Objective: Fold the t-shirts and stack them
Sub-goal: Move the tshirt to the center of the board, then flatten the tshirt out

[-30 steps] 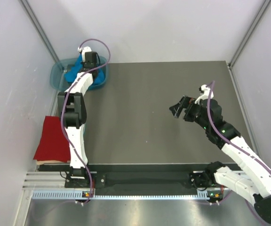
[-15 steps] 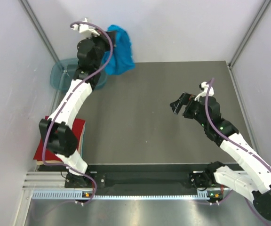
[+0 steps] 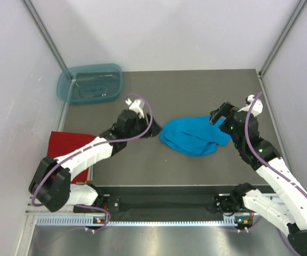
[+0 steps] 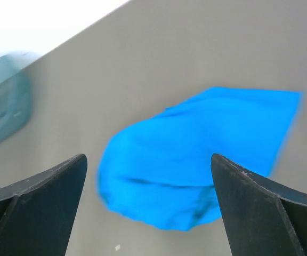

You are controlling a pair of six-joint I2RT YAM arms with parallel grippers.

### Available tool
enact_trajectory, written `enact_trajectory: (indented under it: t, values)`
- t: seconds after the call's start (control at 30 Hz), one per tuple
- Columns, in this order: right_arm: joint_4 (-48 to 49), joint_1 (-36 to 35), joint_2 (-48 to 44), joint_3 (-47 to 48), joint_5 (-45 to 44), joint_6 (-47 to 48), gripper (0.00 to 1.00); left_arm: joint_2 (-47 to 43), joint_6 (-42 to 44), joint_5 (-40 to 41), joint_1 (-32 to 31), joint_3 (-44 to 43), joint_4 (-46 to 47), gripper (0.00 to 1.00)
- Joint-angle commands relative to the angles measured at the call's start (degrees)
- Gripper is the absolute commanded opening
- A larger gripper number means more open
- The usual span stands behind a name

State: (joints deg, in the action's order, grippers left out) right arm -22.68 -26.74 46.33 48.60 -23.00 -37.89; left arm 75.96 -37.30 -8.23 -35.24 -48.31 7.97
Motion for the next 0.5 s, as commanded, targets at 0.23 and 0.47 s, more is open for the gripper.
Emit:
enact_trajectory:
  t: [0.23, 0.47]
  values:
    - [-2.5, 16.9, 10.6, -1.0, 6.1, -4.6, 0.97, -2.1, 0.7, -3.1, -1.9, 6.5, -1.0, 0.65]
    - [5.6, 31.6, 26.3, -1.8, 10.2, -5.0, 0.70, 12.7, 1.5, -6.3, -2.6, -1.4, -2.2, 0.66]
